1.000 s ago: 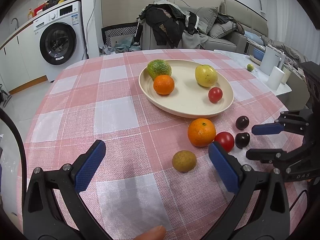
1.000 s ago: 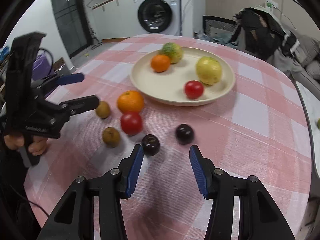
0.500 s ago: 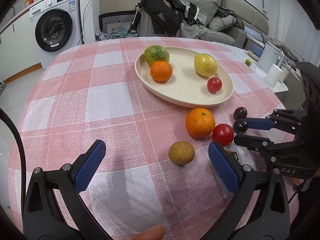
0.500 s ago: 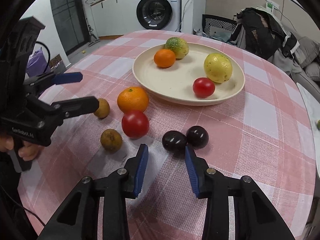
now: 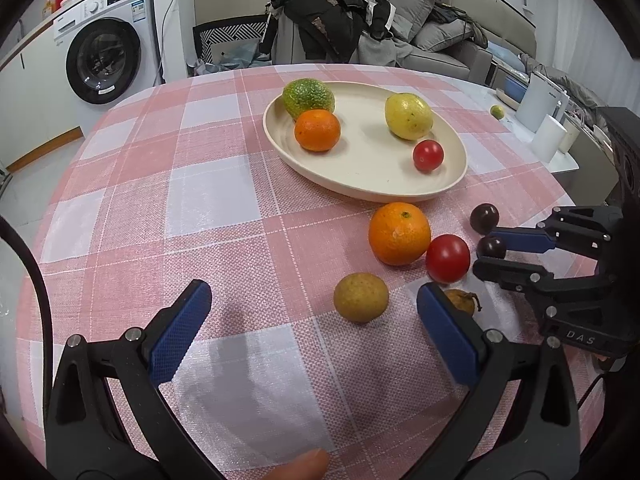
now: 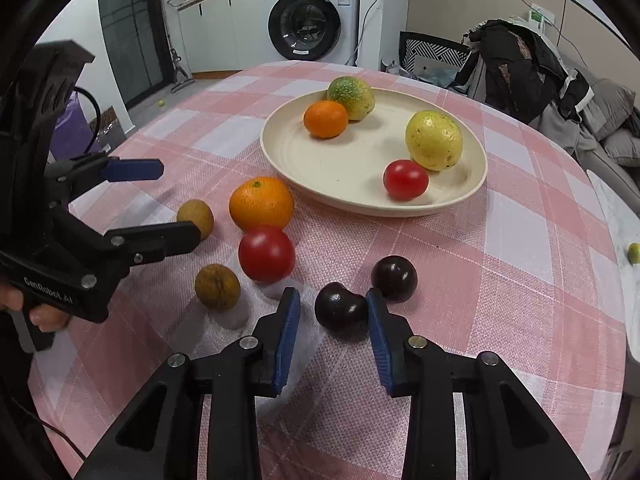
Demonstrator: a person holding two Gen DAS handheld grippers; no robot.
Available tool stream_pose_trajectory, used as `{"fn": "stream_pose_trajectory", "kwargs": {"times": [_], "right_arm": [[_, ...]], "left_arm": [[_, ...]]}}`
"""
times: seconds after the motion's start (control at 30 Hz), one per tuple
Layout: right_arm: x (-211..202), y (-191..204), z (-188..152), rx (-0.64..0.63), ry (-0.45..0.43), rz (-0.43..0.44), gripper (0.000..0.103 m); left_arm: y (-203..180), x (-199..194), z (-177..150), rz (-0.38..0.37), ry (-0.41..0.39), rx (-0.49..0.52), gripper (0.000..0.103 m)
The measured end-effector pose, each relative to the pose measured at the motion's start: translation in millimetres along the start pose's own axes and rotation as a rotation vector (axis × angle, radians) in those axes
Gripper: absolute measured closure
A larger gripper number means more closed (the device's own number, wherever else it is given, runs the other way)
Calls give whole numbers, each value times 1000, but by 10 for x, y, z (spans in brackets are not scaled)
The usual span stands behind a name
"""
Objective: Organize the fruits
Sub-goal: 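Grasp a dark plum with the right tool while the left tool grasps the brown kiwi, then lift the kiwi and plum and carry both over the cream plate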
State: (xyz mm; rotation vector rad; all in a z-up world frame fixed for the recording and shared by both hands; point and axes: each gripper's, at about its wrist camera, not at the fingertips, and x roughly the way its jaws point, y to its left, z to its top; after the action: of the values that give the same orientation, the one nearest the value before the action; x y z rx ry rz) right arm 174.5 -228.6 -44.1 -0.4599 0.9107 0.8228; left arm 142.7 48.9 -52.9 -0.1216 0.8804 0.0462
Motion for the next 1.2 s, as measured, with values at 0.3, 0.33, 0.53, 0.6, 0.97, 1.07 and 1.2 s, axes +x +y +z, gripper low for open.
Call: {"fn": "stream_pose_trajectory", "kwargs": {"times": [0.3, 0.33, 0.53, 0.6, 0.97, 1.07, 1.2], "right_arm": [[-102, -23, -28, -34, -20, -15, 78], [-127, -31, -23, -32, -28, -17, 78], [-291, -70, 10, -12, -88, 4, 78], [-310, -56, 13, -14, -97, 7, 78], [-345, -24, 19, -15, -120, 18, 78], [-372, -37, 27, -9, -135, 20, 78], [-422, -35, 36, -9, -160, 16, 78]], "left_arm": [[-14, 34, -3, -8, 19, 8, 10], [-11, 44, -2, -12, 23, 7, 15], [-46, 85, -23, -43, 37, 24, 39], [-62, 79, -27, -52, 34, 32, 49], [-153, -35, -20, -90, -14, 69, 78], [-172, -99, -3, -80, -37, 76, 78], [-183, -173, 25, -57, -68, 82, 78]]}}
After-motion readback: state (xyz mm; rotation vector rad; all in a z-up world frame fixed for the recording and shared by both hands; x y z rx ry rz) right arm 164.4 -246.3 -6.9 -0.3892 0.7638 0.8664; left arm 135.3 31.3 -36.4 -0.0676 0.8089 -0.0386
